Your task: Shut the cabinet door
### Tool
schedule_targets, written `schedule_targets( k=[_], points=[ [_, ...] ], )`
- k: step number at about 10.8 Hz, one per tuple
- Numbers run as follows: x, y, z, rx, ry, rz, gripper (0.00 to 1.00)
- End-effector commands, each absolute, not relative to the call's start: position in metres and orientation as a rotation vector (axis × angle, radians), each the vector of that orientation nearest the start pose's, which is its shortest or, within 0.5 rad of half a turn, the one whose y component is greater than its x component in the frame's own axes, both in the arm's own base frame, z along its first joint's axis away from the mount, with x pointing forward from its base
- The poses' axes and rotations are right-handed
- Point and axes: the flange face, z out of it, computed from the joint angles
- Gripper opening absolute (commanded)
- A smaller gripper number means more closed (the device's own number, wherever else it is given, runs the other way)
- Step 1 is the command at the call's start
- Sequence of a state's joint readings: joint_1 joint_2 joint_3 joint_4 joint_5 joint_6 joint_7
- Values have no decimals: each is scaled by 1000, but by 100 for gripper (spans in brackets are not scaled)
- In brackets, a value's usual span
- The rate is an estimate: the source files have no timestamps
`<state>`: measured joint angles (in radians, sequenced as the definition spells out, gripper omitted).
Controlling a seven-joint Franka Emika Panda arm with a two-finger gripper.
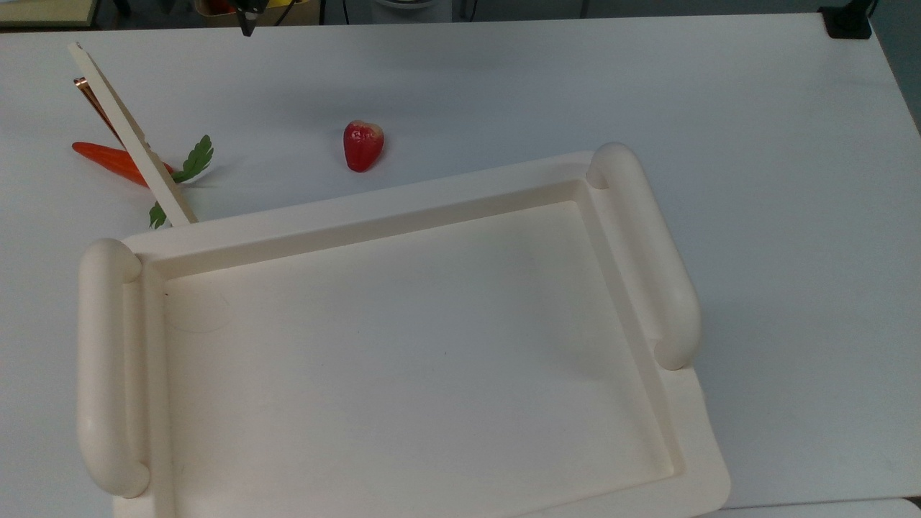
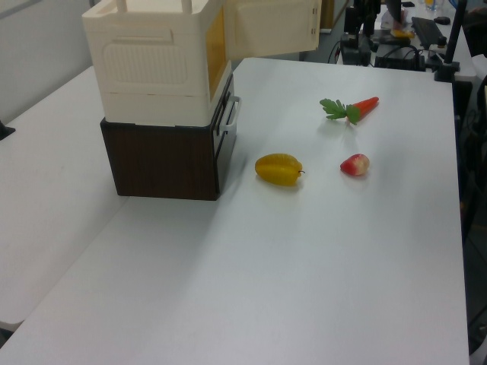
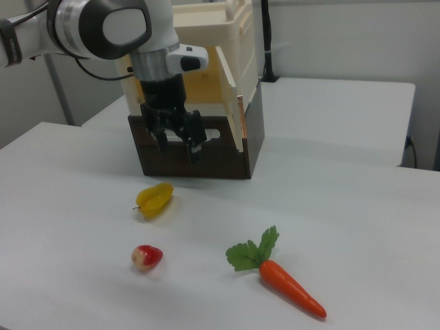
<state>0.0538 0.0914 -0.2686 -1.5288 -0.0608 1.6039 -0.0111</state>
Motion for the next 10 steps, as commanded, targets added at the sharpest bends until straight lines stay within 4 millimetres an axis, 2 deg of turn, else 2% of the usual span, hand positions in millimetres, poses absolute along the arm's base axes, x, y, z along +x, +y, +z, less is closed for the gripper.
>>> schedule_targets(
  k=[1,2,3,4,5,7,10],
  points=[
    [567,-129,600,-3178,275,-6,99],
    [565,-128,599,-3179,210,12,81],
    [563,-128,602,-3178,152,10,44],
    [563,-129,602,-3172,115,9,19],
    [565,-129,600,-3145,37,-3,1],
    [566,-148,600,-3126,-149,-63,0],
    [558,-182,610,-3136,-305,-144,0]
  ],
)
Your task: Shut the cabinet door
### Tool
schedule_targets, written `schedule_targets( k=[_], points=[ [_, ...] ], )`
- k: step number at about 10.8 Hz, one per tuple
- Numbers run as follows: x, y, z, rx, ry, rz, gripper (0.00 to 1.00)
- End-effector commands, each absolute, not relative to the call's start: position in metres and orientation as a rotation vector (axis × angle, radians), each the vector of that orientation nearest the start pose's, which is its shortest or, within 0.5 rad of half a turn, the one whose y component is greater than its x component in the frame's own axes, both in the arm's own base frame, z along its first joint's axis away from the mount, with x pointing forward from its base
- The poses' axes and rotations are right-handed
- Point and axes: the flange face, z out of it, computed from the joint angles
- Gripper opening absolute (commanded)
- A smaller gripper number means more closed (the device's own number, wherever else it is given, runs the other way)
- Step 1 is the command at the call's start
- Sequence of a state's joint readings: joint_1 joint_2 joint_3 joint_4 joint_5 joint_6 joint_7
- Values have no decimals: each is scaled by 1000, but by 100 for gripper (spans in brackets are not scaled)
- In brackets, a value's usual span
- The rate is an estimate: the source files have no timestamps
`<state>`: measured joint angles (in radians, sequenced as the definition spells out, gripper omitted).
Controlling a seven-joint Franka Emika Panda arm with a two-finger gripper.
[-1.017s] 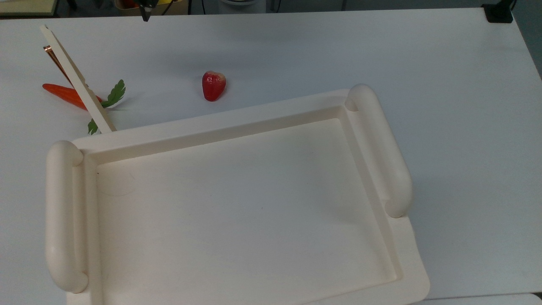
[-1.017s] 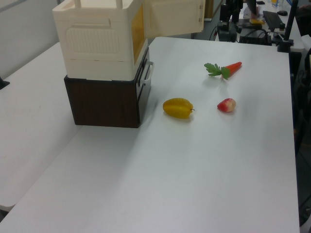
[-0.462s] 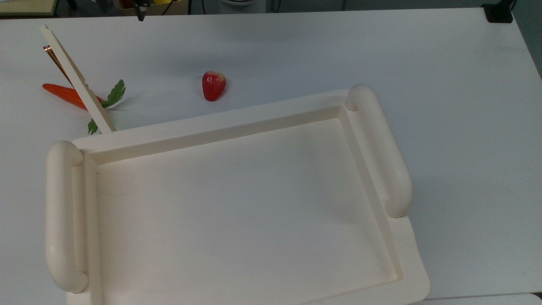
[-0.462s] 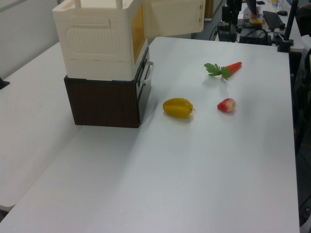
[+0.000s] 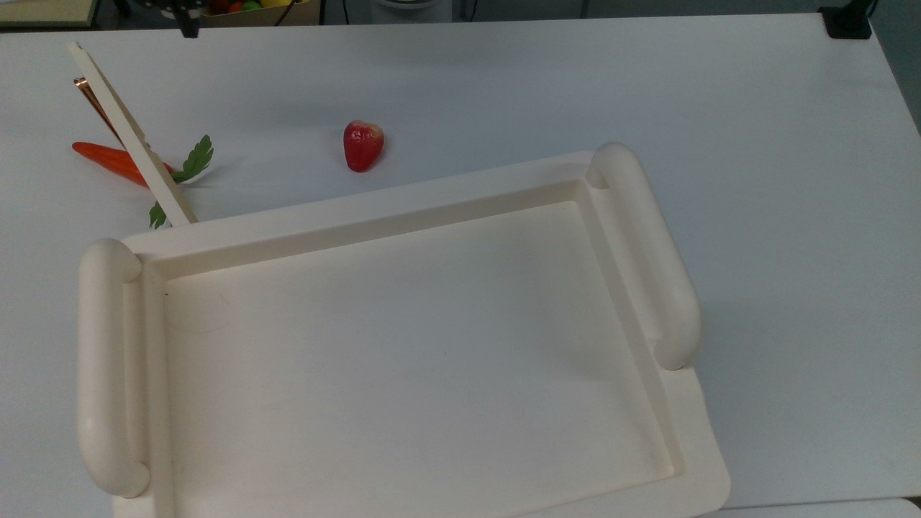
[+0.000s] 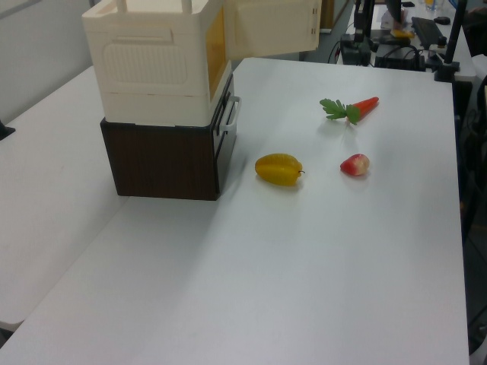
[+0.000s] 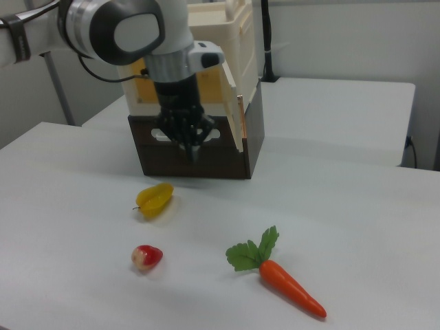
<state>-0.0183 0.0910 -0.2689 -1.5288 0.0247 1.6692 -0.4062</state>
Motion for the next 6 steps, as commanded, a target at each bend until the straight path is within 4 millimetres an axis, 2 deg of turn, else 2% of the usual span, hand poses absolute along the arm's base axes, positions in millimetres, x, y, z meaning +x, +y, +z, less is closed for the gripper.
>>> schedule_targets(
  k=[1,3,6],
  points=[
    [555,-194,612,-3142,-342,-154,0],
    [563,-213,623,-3179,-443,-311,0],
    [591,-231,614,-3189,-621,-519,0]
  ],
)
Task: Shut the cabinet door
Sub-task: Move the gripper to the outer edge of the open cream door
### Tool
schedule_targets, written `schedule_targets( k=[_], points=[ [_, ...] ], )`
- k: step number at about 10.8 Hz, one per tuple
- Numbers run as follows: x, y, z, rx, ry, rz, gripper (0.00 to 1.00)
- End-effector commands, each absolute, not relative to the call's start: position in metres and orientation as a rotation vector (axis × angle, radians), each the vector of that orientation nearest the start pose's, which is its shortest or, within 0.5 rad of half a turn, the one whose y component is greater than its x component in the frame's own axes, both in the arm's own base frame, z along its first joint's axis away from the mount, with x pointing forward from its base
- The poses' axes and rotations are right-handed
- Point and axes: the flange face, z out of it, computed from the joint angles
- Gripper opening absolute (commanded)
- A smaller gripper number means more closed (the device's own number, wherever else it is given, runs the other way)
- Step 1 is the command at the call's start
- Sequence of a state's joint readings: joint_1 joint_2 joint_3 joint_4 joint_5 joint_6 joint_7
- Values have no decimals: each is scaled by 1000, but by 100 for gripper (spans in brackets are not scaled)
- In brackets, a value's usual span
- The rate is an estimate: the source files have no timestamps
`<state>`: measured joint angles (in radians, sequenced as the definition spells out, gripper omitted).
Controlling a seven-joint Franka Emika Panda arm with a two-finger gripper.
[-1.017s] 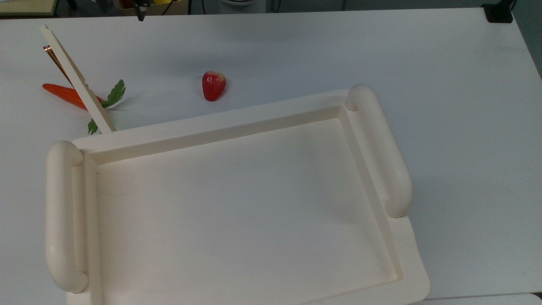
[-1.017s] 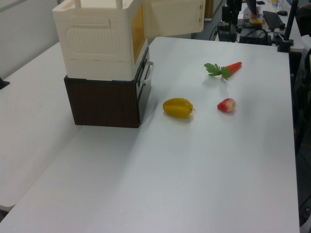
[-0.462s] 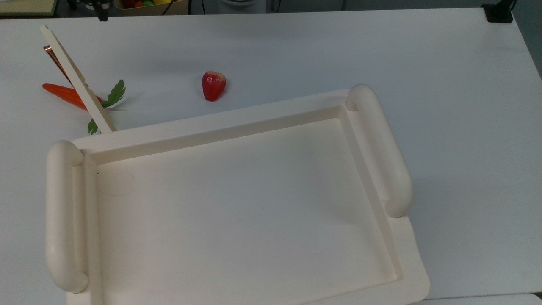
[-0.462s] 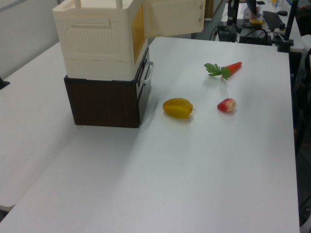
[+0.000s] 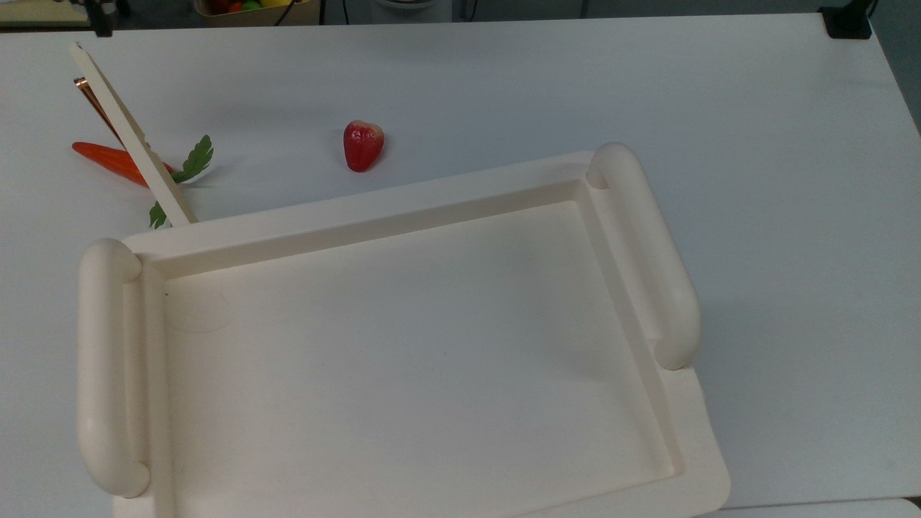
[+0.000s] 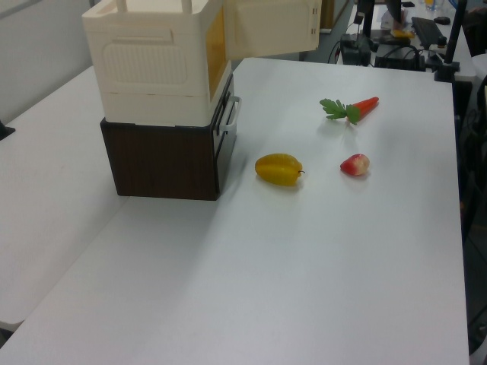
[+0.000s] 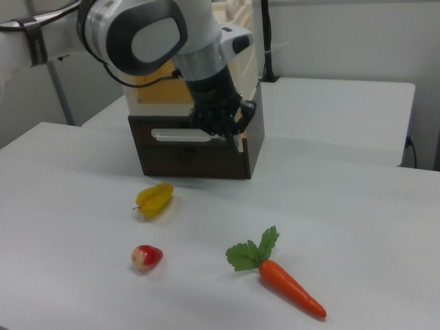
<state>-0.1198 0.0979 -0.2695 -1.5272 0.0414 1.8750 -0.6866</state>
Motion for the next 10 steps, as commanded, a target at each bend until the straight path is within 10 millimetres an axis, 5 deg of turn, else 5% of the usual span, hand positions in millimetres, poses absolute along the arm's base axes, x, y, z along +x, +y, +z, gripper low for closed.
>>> schedule_targets(
  k=[1,5,7,10],
  points=[
    [602,-235,614,-3191,-691,-635,0],
    [608,-260,609,-3117,-752,-868,0],
    [618,-256,606,-3021,-783,-1040,0],
    [619,-235,600,-2870,-951,-1029,0]
  ],
)
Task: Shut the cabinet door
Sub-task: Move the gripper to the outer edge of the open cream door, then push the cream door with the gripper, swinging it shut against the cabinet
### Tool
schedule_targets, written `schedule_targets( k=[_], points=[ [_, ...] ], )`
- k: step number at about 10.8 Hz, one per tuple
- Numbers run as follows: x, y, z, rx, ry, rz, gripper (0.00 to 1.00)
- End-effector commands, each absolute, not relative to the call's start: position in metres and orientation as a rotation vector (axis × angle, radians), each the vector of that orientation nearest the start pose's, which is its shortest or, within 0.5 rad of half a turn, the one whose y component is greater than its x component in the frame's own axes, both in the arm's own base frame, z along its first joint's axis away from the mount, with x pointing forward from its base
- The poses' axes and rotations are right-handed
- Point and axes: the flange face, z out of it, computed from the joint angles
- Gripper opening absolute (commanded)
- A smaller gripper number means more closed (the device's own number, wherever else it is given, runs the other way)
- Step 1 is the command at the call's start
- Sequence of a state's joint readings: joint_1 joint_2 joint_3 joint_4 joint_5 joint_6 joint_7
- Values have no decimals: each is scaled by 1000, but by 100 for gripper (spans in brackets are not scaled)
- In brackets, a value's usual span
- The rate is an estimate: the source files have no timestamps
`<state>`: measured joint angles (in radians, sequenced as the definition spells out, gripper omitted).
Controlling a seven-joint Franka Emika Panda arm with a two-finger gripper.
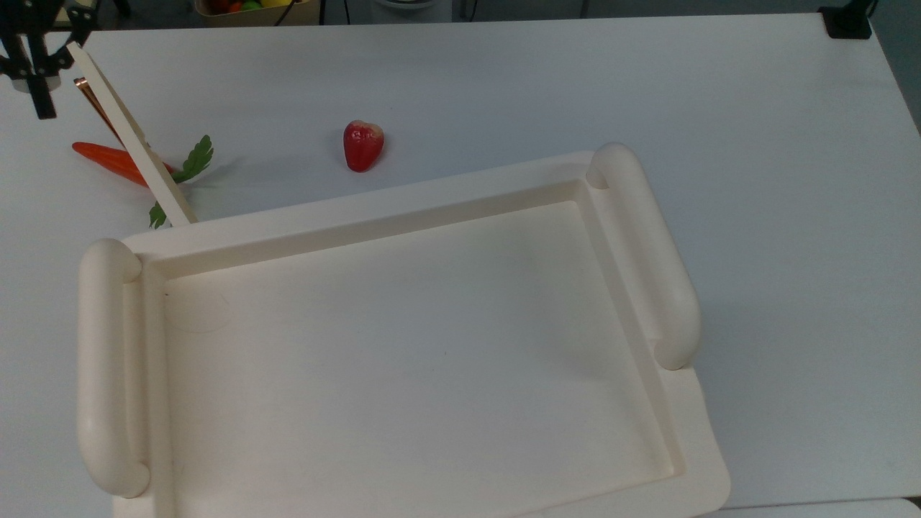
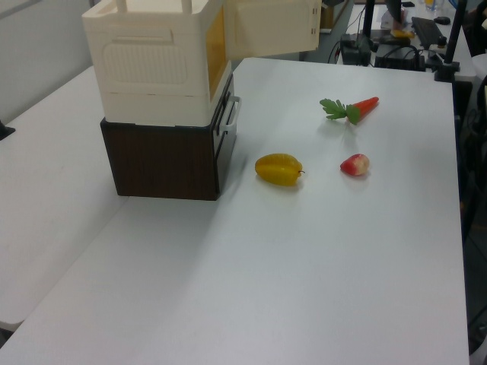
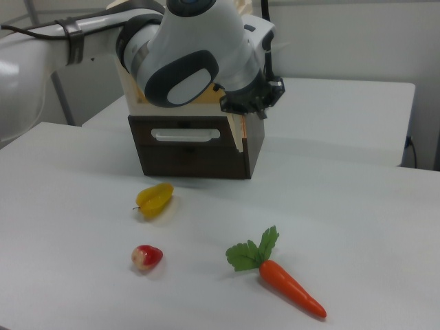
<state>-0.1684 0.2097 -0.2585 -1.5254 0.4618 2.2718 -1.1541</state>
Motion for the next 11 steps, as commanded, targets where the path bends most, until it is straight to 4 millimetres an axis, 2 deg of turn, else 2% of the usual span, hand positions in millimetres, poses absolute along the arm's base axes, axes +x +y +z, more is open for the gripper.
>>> schedule_targets(
  k=[1,4,5,7,9,10,11],
  points=[
    [616,-230,597,-2826,-1001,-977,0],
    [592,-202,602,-2598,-1180,-788,0],
    [585,-194,604,-2514,-1191,-757,0],
    [583,-177,605,-2416,-1183,-747,0],
    [598,-132,608,-2356,-1205,-765,0],
    [612,-112,611,-2380,-1171,-796,0],
    [629,-90,604,-2414,-1131,-825,0]
  ],
)
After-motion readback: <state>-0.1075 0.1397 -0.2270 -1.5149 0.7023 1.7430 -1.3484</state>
